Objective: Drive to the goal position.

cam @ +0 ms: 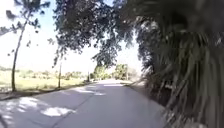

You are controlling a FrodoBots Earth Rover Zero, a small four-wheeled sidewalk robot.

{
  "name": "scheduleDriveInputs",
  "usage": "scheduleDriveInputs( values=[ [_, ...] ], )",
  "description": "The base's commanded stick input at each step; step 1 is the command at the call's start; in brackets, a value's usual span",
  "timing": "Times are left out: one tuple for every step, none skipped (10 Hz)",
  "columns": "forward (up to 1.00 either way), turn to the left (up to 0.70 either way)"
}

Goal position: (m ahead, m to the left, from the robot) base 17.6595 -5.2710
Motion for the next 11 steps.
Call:
scheduleDriveInputs(
  values=[
    [0.7,0.0],
    [0.7,0.0],
    [0.7,0.0],
    [0.7,0.0],
    [0.7,0.0],
    [0.7,0.0],
    [0.7,0.0],
    [0.7,0.0],
    [0.7,0.0],
    [0.7,0.0],
    [0.7,0.0]
  ],
)
